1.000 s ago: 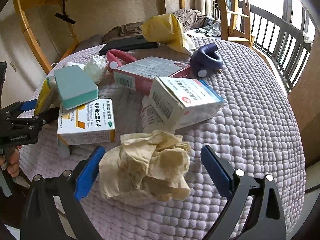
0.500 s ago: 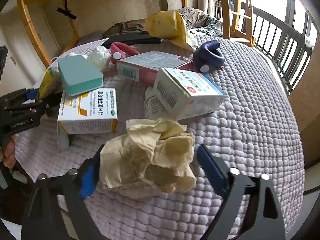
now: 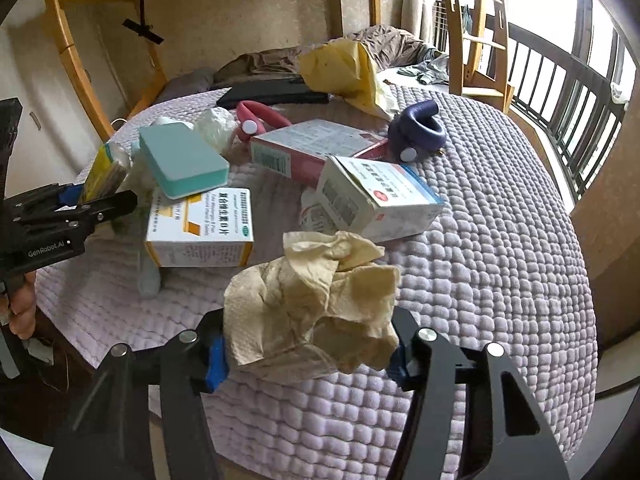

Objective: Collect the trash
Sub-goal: 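Grasp the crumpled beige tissue with the right tool while the left tool grasps the yellow BABO packet, then carry the tissue and the yellow packet off the bed toward the white bin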

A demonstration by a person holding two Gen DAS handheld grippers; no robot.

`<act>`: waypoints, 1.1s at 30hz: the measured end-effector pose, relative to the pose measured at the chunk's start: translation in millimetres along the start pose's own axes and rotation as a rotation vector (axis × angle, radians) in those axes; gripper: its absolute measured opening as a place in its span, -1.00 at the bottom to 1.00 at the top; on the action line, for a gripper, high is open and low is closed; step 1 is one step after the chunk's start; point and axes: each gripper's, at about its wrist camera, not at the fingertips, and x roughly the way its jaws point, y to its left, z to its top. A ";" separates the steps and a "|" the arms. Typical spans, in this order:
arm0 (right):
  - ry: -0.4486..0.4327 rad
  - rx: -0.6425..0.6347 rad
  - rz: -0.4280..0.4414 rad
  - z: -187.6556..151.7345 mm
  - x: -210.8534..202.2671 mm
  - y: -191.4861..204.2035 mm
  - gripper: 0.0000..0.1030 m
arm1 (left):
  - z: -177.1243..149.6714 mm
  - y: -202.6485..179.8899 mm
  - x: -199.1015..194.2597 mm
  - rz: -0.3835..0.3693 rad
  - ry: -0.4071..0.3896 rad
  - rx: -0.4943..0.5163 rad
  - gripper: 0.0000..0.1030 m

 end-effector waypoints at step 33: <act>0.000 -0.052 0.044 -11.9 -22.6 22.6 0.13 | -32.1 -13.8 -29.5 0.018 0.039 -0.033 0.14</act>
